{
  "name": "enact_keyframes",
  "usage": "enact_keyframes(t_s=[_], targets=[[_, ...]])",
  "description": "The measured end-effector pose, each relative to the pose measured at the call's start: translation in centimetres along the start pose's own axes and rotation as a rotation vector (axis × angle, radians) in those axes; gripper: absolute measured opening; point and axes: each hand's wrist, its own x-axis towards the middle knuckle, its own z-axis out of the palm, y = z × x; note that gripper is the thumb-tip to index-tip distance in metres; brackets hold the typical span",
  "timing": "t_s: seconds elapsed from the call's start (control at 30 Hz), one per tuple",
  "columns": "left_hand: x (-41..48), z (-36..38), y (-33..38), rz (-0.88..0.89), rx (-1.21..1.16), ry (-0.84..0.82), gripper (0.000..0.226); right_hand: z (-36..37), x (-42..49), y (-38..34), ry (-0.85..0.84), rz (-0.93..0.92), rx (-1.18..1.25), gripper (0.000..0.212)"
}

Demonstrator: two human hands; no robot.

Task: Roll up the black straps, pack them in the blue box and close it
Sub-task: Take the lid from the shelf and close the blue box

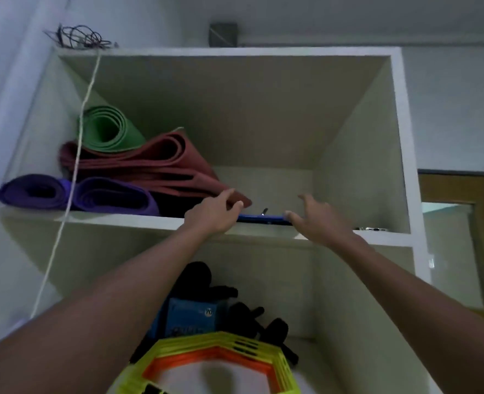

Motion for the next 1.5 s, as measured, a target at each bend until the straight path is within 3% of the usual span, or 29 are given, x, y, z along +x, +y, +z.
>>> enact_keyframes(t_s=[0.1, 0.17, 0.3, 0.43, 0.53, 0.6, 0.63, 0.73, 0.9, 1.0, 1.13, 1.33, 1.43, 1.5], targets=[[1.7, 1.8, -0.5, -0.050, 0.016, -0.147, 0.058, 0.2, 0.6, 0.8, -0.243, -0.012, 0.129, 0.059], [1.7, 2.6, -0.9, -0.081, -0.059, -0.170, 0.055, 0.7, 0.1, 1.0, -0.298, -0.027, 0.291, 0.048], [0.3, 3.9, -0.9, -0.134, -0.328, -0.058, 0.034, 2.9, -1.2, 0.9, -0.130, 0.064, 0.574, 0.040], [-1.4, 4.3, -0.5, -0.146, -0.433, 0.049, 0.042, 5.4, -2.1, 1.1, 0.113, 0.258, 0.849, 0.027], [-2.5, 5.0, -1.5, -0.165, -0.478, 0.098, 0.040, 6.4, -2.9, 1.6, 0.180, 0.362, 1.124, 0.005], [-3.3, 5.3, -2.7, -0.184, -0.615, 0.109, 0.011, 6.2, -4.1, 1.9, 0.178, 0.375, 1.330, 0.022], [-3.8, 5.2, -3.3, -0.189, -0.664, 0.107, 0.012, 6.2, -4.6, 2.2, 0.174, 0.359, 1.366, 0.027], [-4.9, 4.4, -5.4, -0.145, -0.679, 0.136, 0.049, 6.2, -6.0, 3.0, 0.103, 0.313, 1.384, 0.027], [-8.7, 1.9, -9.0, -0.193, -0.725, 0.270, 0.061, 6.7, -10.1, 2.5, 0.154, 0.433, 1.471, 0.027], [-13.9, 1.8, -12.6, -0.254, -0.735, 0.238, 0.056, 9.1, -14.7, 1.1, 0.206, 0.602, 1.554, 0.017], [-25.7, 2.8, -17.7, -0.304, -0.665, 0.109, 0.030, 14.0, -22.9, -1.6, 0.139, 0.791, 1.492, 0.016], [-47.3, 4.8, -26.4, -0.668, -0.369, 0.033, 0.016, 22.5, -39.8, -8.6, -0.060, 0.998, 1.298, 0.004], [-56.7, 4.3, -29.6, -0.892, -0.240, -0.043, 0.016, 25.0, -48.5, -12.5, -0.273, 1.064, 1.268, 0.031], [-60.8, 3.5, -30.8, -0.972, -0.139, -0.020, 0.019, 25.7, -53.0, -14.6, -0.420, 1.012, 1.209, 0.040]])
